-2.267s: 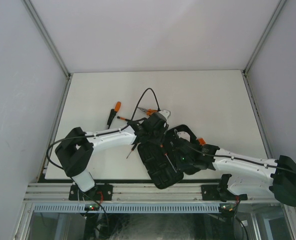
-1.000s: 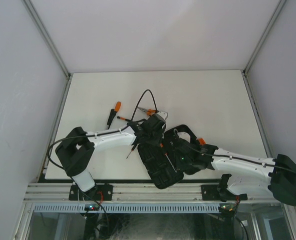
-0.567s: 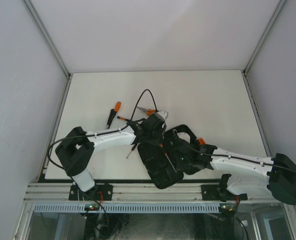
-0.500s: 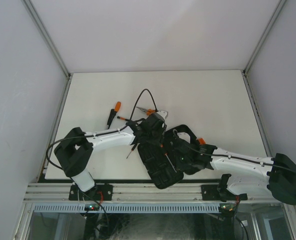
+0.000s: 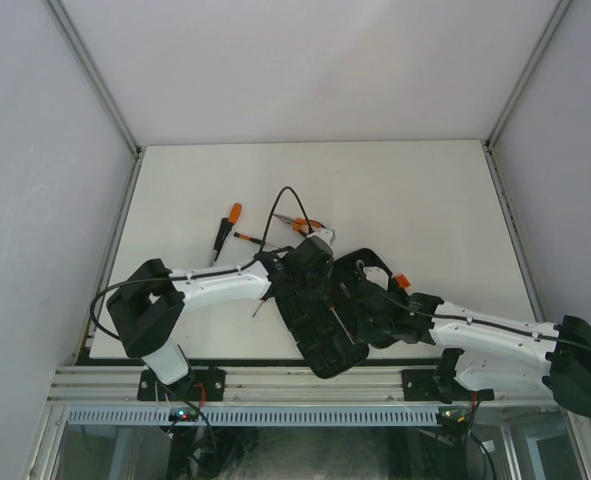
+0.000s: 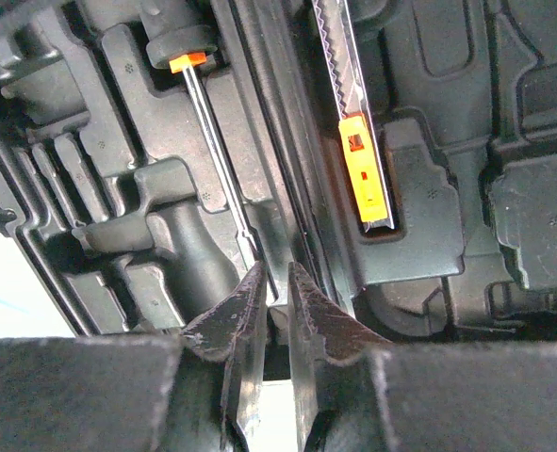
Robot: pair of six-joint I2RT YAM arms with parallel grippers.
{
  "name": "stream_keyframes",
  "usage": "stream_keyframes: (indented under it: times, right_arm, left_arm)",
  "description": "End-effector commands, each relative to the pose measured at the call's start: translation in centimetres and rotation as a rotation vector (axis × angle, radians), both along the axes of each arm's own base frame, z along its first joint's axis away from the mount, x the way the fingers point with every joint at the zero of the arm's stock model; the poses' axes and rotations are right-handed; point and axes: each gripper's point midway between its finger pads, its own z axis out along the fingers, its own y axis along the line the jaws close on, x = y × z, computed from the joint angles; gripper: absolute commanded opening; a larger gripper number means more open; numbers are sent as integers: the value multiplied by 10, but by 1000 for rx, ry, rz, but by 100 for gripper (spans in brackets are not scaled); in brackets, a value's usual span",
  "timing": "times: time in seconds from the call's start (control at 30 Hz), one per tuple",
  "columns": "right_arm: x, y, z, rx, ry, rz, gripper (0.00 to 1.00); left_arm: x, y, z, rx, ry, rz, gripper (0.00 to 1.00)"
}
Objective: Sort the tools into containers
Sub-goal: Adjust the screwdriver in the storage box.
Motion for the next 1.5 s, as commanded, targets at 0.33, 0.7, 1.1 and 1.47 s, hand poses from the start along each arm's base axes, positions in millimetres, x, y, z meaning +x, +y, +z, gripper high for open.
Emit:
stream_keyframes:
  times: [0.33,0.7,1.1,1.47]
  right_arm:
    - [1,-5,-1,4,-7,-30,14]
    - [1,7,2,39,-22,17,14]
    - [5,0,-10,-35,-15,3,11]
    - [-7,-23,-30,-237,95,-16,0]
  left_arm:
    - [-13,-2,-25,35,51,93,31]
    - [-18,3,-43,86,76,104,27]
    - [-20,3,-46,99,83,105,25]
    - [-25,4,-54,130,101,103,21]
